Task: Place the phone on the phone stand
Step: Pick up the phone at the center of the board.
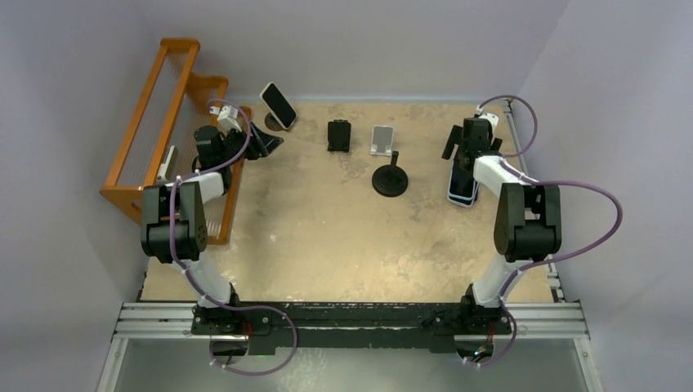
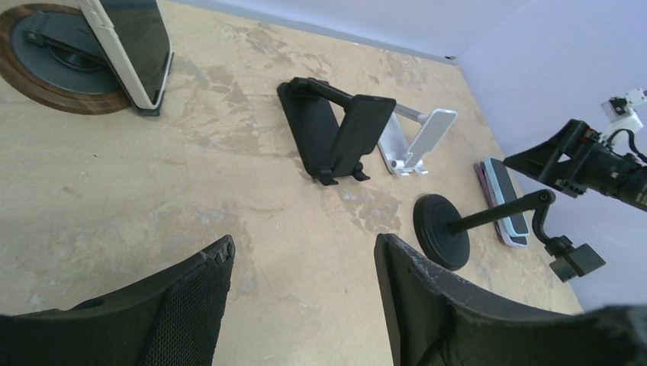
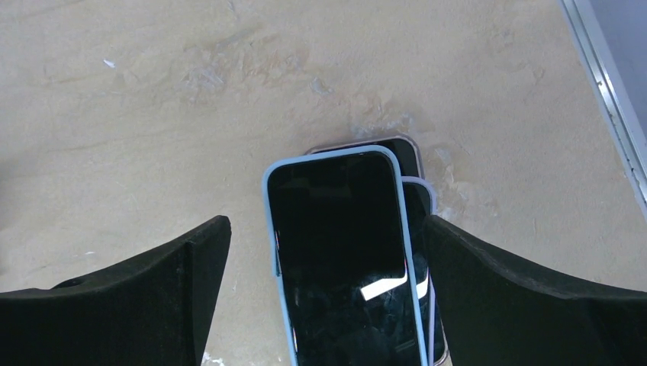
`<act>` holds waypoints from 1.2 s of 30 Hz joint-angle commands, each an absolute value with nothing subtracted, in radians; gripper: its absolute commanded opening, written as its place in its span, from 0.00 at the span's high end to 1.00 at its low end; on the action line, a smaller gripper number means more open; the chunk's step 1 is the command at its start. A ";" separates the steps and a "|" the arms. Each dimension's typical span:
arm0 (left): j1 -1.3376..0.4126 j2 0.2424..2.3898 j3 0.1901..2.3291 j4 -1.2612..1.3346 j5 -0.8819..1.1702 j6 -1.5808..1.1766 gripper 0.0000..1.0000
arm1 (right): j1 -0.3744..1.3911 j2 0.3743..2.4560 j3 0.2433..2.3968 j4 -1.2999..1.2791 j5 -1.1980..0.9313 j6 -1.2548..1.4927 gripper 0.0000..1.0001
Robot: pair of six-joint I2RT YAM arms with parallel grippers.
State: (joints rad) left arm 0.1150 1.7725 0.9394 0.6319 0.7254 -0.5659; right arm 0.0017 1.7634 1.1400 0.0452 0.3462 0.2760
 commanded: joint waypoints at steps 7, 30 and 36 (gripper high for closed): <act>0.103 1.745 0.954 0.633 0.802 -0.563 0.34 | 0.002 1.811 1.150 0.054 0.382 0.262 0.05; 0.091 1.739 0.947 0.629 0.834 -0.560 0.34 | -0.027 1.875 1.158 0.033 0.391 0.278 0.37; -0.029 1.715 0.860 0.767 0.843 -0.622 0.34 | -0.026 1.832 1.145 0.060 0.351 0.283 0.50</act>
